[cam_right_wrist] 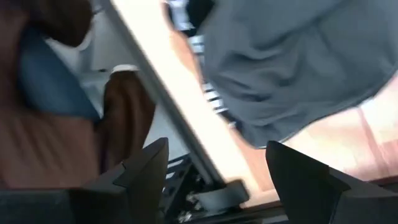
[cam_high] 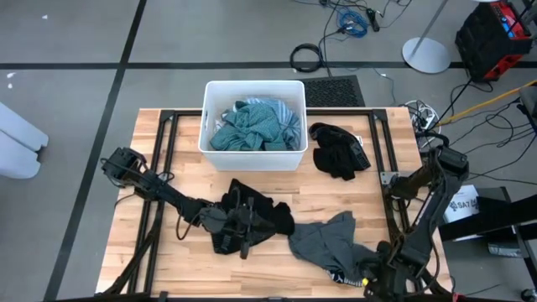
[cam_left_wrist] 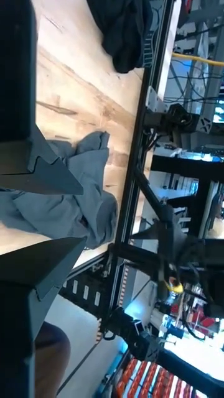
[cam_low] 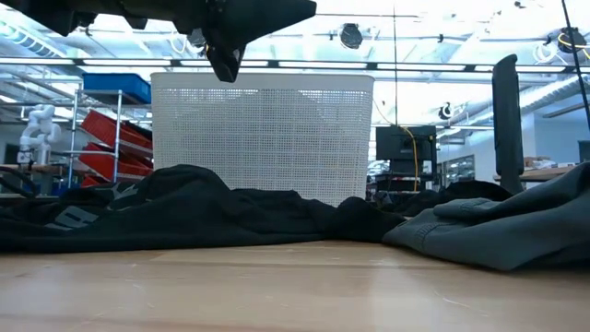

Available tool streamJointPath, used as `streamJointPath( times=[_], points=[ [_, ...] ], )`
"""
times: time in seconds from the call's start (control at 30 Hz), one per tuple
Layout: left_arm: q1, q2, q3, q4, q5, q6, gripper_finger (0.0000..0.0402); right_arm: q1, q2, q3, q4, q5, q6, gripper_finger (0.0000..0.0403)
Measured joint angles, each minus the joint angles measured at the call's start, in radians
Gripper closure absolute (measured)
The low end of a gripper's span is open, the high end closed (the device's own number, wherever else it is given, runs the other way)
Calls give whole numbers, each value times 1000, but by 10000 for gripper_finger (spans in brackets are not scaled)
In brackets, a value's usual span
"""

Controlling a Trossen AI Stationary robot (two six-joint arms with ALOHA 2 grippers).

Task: Sort clothes
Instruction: Put the gray underwear into the white bin

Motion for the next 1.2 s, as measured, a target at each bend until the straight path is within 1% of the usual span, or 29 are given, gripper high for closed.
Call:
streamJointPath(
  times=[0.1,0.2,0.37,0.57,0.67,0.83,1.0,1.1,1.2],
  points=[
    [0,0,0,-1,0,0,272,4,0,-43,20,-10,71,145],
    [1,0,0,-2,0,0,272,5,0,-69,17,-32,87,145],
    [1,0,0,-6,0,8,272,4,-1,-95,-21,-30,140,145],
    [1,0,0,-8,-1,9,272,4,-1,-112,-21,-21,141,146],
    [1,0,0,-7,-2,9,272,4,-1,-141,-14,-21,140,159],
    [1,0,0,-6,-4,9,272,0,-1,-225,118,-23,129,204],
    [2,0,0,-5,-5,10,272,-13,-1,-274,261,-32,112,262],
    [4,0,0,-5,-6,10,272,-24,-1,-275,271,-56,107,311],
    [10,0,0,-5,-7,10,272,-33,-1,-275,272,-60,76,371]
  ],
)
